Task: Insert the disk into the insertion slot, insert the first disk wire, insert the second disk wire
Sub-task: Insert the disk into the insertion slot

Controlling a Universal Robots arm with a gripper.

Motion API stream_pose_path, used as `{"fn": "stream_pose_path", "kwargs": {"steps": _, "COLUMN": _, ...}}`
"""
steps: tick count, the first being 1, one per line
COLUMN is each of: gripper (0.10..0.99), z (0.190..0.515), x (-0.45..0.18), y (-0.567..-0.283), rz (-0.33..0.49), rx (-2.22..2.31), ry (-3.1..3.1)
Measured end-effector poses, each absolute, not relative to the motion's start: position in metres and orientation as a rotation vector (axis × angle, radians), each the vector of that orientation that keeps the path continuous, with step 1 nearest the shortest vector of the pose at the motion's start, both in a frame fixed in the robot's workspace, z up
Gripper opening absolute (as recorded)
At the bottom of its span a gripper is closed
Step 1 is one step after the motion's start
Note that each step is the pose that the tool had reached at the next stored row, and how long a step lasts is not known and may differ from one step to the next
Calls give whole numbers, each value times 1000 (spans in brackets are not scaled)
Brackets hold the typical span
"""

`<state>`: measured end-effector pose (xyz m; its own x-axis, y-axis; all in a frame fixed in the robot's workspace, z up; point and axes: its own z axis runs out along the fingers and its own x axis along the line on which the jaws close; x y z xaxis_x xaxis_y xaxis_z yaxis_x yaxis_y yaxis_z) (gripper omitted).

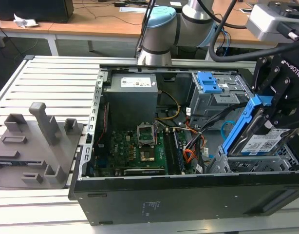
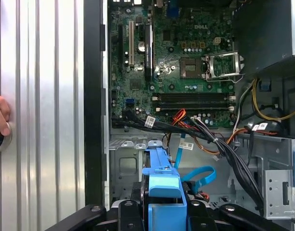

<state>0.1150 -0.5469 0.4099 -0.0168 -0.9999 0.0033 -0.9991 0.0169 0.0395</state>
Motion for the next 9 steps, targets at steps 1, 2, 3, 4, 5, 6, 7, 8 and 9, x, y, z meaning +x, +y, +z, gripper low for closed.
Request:
{"fn": "stream_pose_path", "kwargs": {"steps": 1, "gripper": 365, "z": 409, "x": 115, "y": -547, "rz": -40, "rx": 2181, "ry": -2218}}
{"fn": "stream_pose_path", "kwargs": {"steps": 2, "gripper": 365, "z": 409, "x": 115, "y": -547, "rz": -40, "rx": 2181, "ry": -2218}}
{"fn": "stream_pose_path", "kwargs": {"steps": 3, "gripper": 365, "z": 408, "x": 115, "y": -547, "rz": -40, "rx": 2181, "ry": -2218}}
{"fn": "stream_pose_path", "kwargs": {"steps": 4, "gripper": 365, "z": 407, "x": 115, "y": -547, "rz": -40, "rx": 2181, "ry": -2218}}
{"fn": "stream_pose_path", "kwargs": {"steps": 5, "gripper": 365, "z": 406, "x": 115, "y": -547, "rz": -40, "rx": 2181, "ry": -2219}}
{"fn": "stream_pose_path", "kwargs": {"steps": 6, "gripper": 365, "z": 405, "x": 115, "y": -547, "rz": -40, "rx": 2181, "ry": -2218}}
{"fn": "stream_pose_path", "kwargs": {"steps": 7, "gripper": 365, "z": 403, "x": 115, "y": -547, "rz": -40, "rx": 2181, "ry": -2219}}
{"fn": "stream_pose_path", "kwargs": {"steps": 8, "gripper": 365, "z": 403, "x": 115, "y": -547, "rz": -40, "rx": 2181, "ry": -2218}}
{"fn": "stream_pose_path", "kwargs": {"steps": 9, "gripper": 365, "z": 402, "x": 115, "y": -547, "rz": -40, "rx": 2181, "ry": -2218}}
